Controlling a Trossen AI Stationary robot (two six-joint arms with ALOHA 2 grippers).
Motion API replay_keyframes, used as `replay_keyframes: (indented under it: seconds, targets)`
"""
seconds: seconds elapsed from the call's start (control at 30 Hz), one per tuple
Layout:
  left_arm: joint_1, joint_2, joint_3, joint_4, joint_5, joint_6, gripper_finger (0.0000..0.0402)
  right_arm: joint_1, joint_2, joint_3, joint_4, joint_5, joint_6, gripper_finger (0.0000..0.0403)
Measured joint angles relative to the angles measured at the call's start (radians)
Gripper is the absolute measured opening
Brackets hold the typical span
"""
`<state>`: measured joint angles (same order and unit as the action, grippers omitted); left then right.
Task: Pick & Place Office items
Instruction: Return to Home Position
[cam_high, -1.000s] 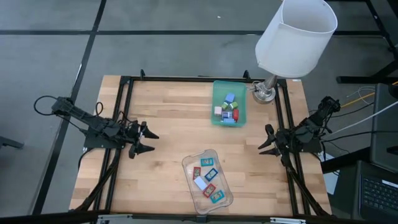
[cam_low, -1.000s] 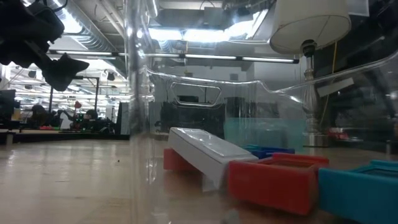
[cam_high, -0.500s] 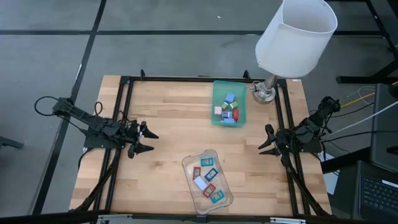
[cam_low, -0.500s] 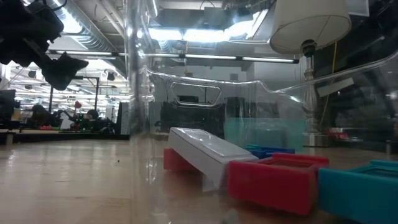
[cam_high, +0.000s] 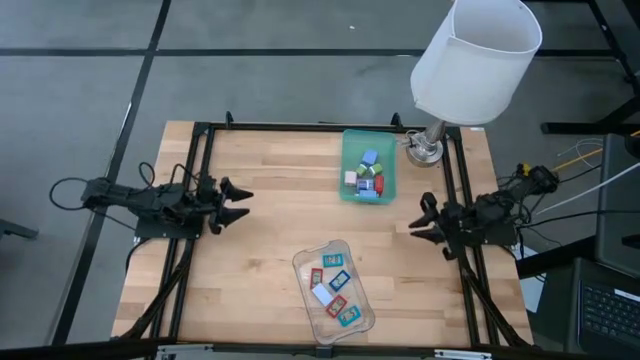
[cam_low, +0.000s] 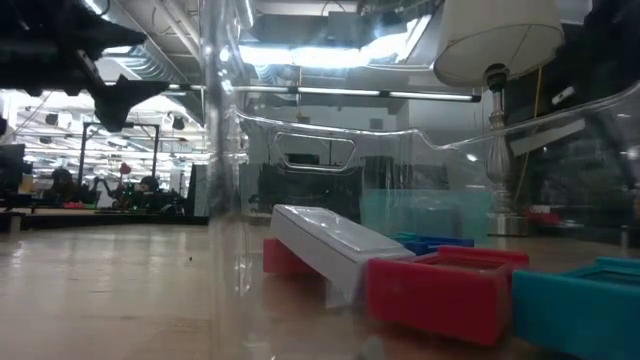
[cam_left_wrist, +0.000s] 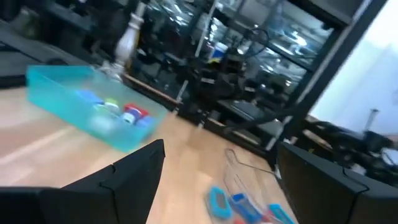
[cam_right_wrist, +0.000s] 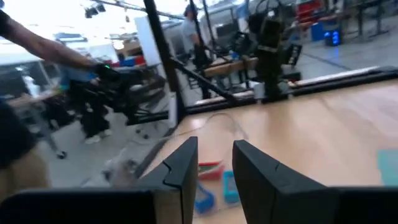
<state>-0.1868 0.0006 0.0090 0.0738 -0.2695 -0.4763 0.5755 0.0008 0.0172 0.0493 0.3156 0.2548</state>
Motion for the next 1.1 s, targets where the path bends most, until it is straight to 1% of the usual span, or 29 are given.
replay_keyframes:
  seconds: [0.17, 0.43, 0.57, 0.73, 1.1]
  targets:
    - [0.048, 0.000, 0.000, 0.008, 0.000, 0.000, 0.0306, -0.141, -0.001, -0.001, 0.003, -0.044, -0.004, 0.0101]
    - [0.085, 0.000, 0.000, 0.004, 0.003, 0.000, 0.0306, -0.358, -0.001, -0.001, 0.003, -0.047, -0.004, 0.0101]
    - [0.120, 0.000, 0.000, 0.004, 0.003, 0.000, 0.0306, -0.439, -0.001, -0.001, 0.003, -0.047, -0.004, 0.0101]
    - [0.151, -0.001, 0.000, 0.004, 0.003, 0.000, 0.0306, -0.478, -0.001, -0.001, 0.003, -0.046, -0.005, 0.0101]
    - [0.170, -0.001, 0.000, 0.005, 0.002, 0.000, 0.0306, -0.480, -0.001, -0.001, 0.003, -0.046, -0.005, 0.0101]
